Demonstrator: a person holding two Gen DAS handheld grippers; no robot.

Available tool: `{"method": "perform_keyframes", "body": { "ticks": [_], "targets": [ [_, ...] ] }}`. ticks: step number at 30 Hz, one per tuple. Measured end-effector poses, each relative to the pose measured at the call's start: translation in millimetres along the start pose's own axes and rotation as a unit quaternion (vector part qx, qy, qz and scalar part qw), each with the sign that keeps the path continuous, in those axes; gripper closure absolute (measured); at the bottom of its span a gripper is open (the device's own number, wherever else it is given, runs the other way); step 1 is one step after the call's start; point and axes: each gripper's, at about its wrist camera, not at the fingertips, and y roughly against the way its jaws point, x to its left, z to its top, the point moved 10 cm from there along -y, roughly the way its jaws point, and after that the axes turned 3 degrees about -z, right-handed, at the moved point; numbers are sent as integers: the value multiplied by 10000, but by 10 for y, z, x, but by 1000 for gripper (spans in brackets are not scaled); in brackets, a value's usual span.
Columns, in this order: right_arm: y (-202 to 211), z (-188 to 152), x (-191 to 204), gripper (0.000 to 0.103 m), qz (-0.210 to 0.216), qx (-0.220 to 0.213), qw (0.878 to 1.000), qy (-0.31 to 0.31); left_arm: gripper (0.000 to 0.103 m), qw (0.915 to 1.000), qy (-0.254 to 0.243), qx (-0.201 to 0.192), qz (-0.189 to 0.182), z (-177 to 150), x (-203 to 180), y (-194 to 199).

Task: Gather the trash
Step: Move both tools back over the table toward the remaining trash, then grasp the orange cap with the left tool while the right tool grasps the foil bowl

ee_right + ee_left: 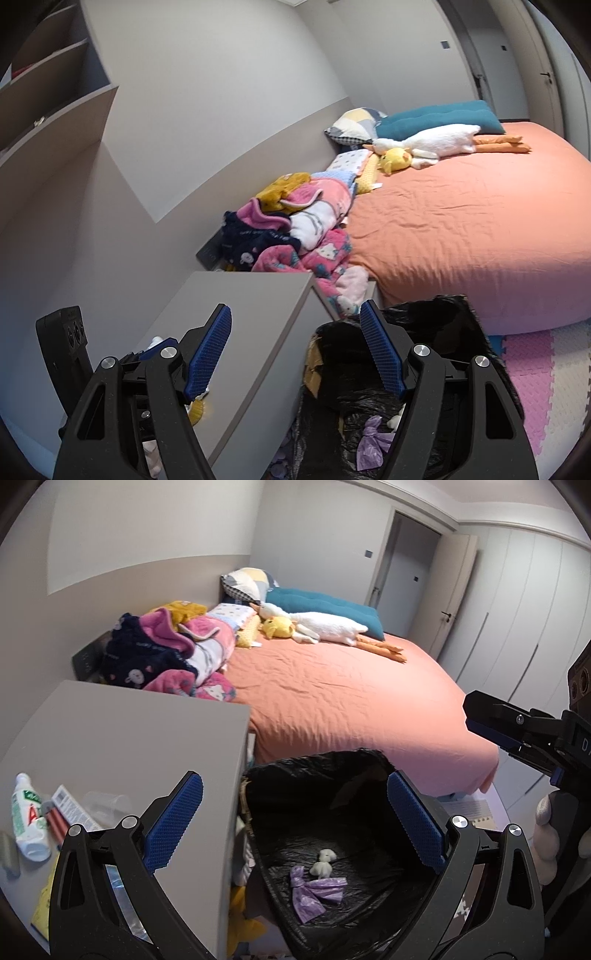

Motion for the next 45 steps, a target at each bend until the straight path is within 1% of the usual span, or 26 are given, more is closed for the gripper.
{"method": "perform_keyframes", "body": {
  "ticks": [12,19,25,32,33,35,38,39,41,43,45],
  "targets": [
    [-307,-237,574,30,455,368,9979,261,7,9980,314,-72,538,-161,551,371],
    [-481,-394,903,30,676,630,9945,498,7,9944,536,-137,895,-322,868,598],
    [-638,-593,1190,30,953,953,9876,800,7,9876,863,-175,1303,-539,1122,794],
    [-804,-891,1481,31,1304,1395,9761,1035,7,9764,1245,-159,1759,-853,1407,1021],
    [-821,-936,1513,32,1337,1443,9745,1077,7,9745,1284,-158,1832,-898,1445,1053],
    [-858,-1051,1601,38,1429,1586,9698,1176,7,9701,1403,-112,1978,-1004,1535,1102],
    [-910,-1202,1676,45,1509,1790,9640,1258,12,9649,1548,-129,2117,-1108,1641,1156],
    [-930,-1258,1703,46,1532,1860,9619,1289,16,9632,1604,-138,2151,-1145,1679,1171],
    [-965,-1332,1735,51,1543,1942,9594,1343,22,9613,1758,-85,2121,-1230,1752,1167],
    [-999,-1409,1767,53,1540,2013,9572,1395,30,9593,1870,-20,2114,-1290,1805,1140],
    [-1038,-1472,1785,56,1525,2079,9556,1425,33,9577,1959,51,2106,-1358,1855,1108]
  ]
}}
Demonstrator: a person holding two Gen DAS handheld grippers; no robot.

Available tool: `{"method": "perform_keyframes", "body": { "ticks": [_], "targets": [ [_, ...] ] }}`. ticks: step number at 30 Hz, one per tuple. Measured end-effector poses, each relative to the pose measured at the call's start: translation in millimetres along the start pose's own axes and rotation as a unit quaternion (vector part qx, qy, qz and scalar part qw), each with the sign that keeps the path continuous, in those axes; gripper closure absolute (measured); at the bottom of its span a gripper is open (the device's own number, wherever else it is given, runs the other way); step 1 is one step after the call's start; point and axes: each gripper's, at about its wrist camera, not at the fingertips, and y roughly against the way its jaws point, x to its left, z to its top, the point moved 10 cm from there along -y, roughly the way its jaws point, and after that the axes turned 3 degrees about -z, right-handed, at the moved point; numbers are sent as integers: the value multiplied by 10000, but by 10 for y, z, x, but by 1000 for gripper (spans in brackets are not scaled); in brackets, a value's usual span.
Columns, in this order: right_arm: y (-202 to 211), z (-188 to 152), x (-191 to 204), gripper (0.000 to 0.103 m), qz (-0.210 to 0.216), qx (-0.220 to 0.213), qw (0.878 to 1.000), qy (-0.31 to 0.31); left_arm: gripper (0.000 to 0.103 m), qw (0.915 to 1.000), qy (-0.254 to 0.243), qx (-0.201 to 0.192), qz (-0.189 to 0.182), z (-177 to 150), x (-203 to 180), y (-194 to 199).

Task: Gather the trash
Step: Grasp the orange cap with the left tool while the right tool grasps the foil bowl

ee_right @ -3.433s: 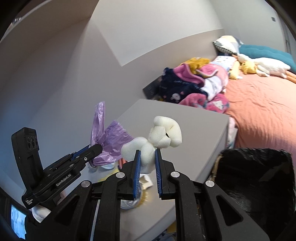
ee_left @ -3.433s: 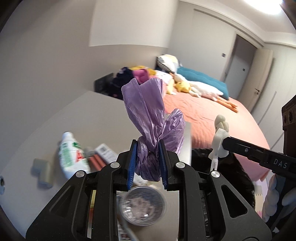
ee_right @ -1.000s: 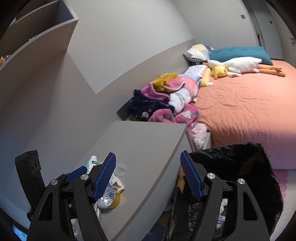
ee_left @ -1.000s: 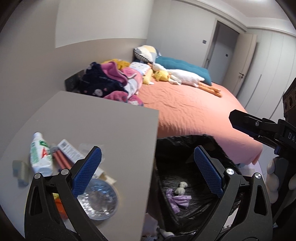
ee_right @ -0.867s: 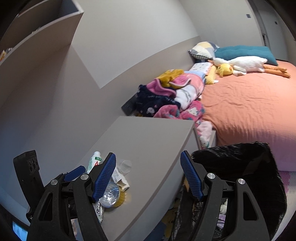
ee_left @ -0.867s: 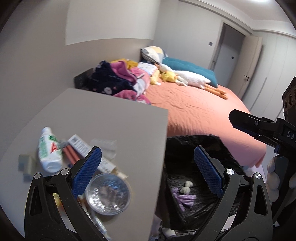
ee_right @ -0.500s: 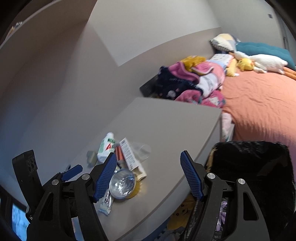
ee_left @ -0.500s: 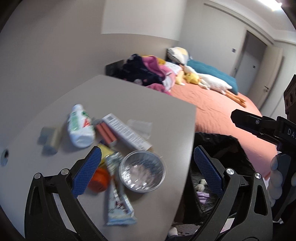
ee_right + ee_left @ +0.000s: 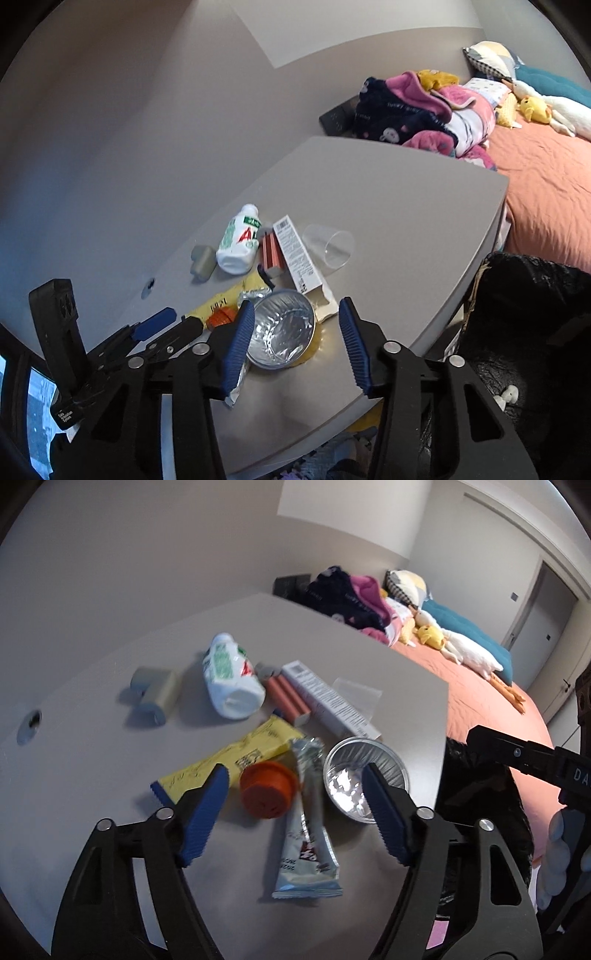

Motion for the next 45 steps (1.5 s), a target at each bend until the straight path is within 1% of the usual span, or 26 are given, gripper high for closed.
{"method": "perform_keyframes", "body": {
  "ticks": [2,4,7,15,17,19,21,24,26,28,30,37,45],
  "targets": [
    [-81,-51,10,60,-7,110,9999,19,35,10000,27,46,6,-36,39,-53],
    [-182,-82,-9,62,-35,227,9997,-3,37,9999,80,109,-37,-66,59,-104],
    [-299,-136,-53,62,-62,390,9992,-87,37,9996,165,212,9,-123,118,-191],
    [-537,-213,-82,62,-113,631,9978,-167,37,9983,354,454,-7,-230,247,-391],
    [-590,-226,-68,63,-113,678,9975,-164,40,9981,375,497,-18,-240,268,-431],
    [-642,-247,-43,68,-50,741,9971,-169,47,9977,416,519,-105,-247,282,-456],
    [-686,-263,-38,72,-74,791,9967,-164,49,9973,469,530,-172,-250,296,-478],
    [-750,-286,-34,81,-77,875,9960,-171,59,9969,463,590,-251,-267,305,-512],
    [-784,-298,-31,90,-113,918,9956,-136,59,9968,468,582,-267,-263,315,-523],
    [-808,-312,-47,97,-141,957,9952,-167,59,9968,491,567,-272,-258,326,-519],
    [-801,-309,-57,98,-73,946,9951,-261,59,9969,512,545,-258,-250,346,-503],
    [-591,-98,15,98,-17,538,9985,-120,59,9977,435,438,-274,-182,299,-372],
    [-283,142,13,98,55,94,9997,-206,59,9990,172,164,-386,69,120,-143]
  ]
}}
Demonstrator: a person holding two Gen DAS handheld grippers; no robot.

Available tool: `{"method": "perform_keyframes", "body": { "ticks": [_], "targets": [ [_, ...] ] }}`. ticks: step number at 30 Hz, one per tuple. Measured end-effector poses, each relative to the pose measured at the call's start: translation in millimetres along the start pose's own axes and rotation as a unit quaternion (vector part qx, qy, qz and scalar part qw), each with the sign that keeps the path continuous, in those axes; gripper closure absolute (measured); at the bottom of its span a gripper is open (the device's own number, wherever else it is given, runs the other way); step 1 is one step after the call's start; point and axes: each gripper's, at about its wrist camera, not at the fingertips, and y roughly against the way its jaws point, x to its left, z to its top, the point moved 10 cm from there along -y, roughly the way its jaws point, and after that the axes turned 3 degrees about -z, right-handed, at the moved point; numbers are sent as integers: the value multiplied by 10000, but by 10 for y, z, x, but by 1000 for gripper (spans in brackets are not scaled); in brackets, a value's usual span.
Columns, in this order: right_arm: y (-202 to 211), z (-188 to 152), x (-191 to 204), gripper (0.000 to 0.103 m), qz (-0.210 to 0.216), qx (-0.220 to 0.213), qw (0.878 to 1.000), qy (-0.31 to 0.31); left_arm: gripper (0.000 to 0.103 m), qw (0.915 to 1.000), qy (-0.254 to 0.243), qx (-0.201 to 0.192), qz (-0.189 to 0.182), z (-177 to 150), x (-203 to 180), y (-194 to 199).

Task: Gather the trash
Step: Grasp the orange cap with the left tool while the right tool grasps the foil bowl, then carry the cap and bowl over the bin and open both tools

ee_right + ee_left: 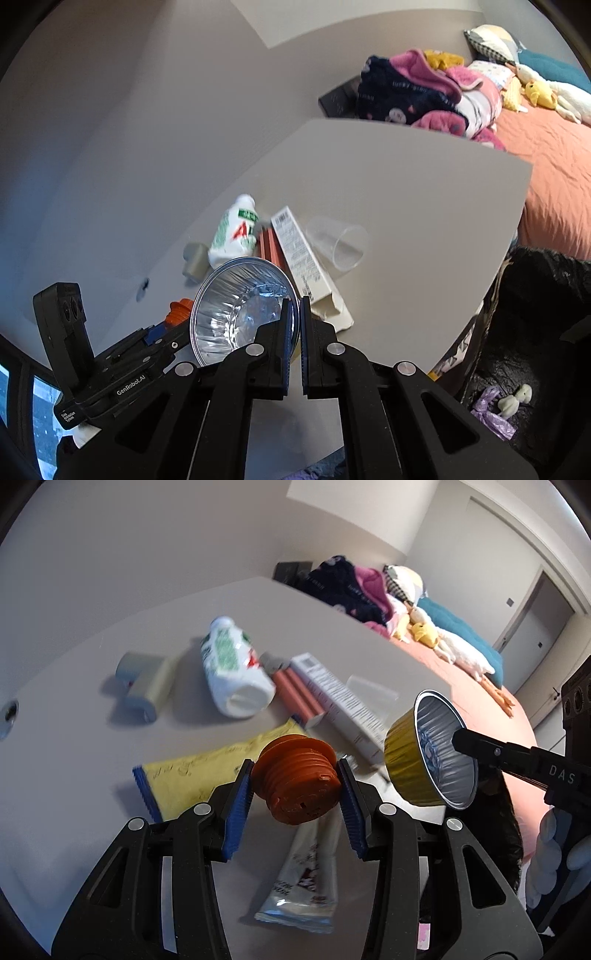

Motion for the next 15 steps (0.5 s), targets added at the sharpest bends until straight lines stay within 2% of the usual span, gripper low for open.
{"method": "perform_keyframes", "body": {
  "ticks": [15],
  "targets": [
    [633,176,-412,98,-245,-683,9965,-426,59,9949,-763,-103,-657,324,-800,-35]
  ]
}}
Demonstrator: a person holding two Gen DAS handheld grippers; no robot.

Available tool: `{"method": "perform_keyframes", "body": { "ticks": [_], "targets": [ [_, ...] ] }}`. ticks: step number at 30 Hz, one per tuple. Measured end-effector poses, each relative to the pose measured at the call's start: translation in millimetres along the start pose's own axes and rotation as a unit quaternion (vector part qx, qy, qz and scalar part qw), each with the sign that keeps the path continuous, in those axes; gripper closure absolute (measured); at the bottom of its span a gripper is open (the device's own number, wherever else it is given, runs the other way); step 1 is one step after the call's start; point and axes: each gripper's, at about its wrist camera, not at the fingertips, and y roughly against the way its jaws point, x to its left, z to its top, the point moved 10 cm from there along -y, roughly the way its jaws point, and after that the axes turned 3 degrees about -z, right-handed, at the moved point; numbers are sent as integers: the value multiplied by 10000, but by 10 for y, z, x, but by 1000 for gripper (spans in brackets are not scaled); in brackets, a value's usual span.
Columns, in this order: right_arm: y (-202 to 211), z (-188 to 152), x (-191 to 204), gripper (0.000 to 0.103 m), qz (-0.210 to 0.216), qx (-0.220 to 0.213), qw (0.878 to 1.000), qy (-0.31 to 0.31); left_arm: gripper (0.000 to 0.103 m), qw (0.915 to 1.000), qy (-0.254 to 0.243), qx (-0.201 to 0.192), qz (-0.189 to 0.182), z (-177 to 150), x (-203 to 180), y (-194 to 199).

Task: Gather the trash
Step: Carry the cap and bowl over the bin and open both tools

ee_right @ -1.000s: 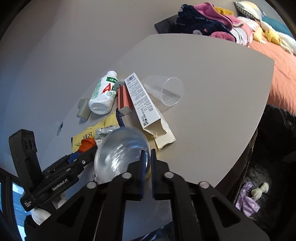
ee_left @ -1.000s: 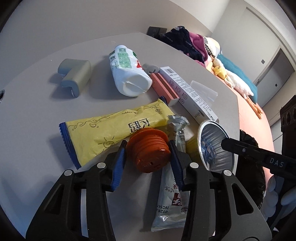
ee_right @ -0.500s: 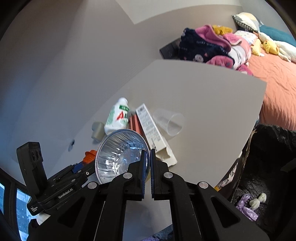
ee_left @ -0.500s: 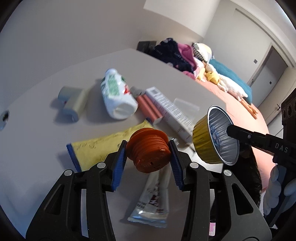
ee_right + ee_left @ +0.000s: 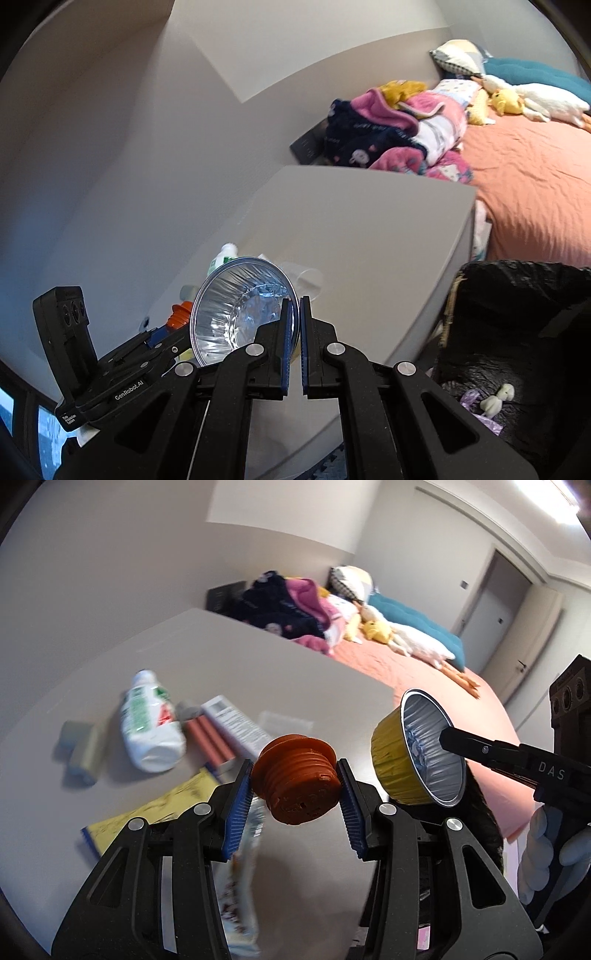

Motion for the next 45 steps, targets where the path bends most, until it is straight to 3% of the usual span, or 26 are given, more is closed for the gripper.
{"method": "perform_keyframes", "body": {
  "ticks": [19,45],
  "targets": [
    [851,123,-904,98,-772,-825,9910,-724,59,9928,-822,223,-844,143,-1048,-435],
    [1723,10,-1892,98,-1583,-1400,9675,-1386,59,9653,-1660,586,-1930,17,-2361,-812]
  ]
}}
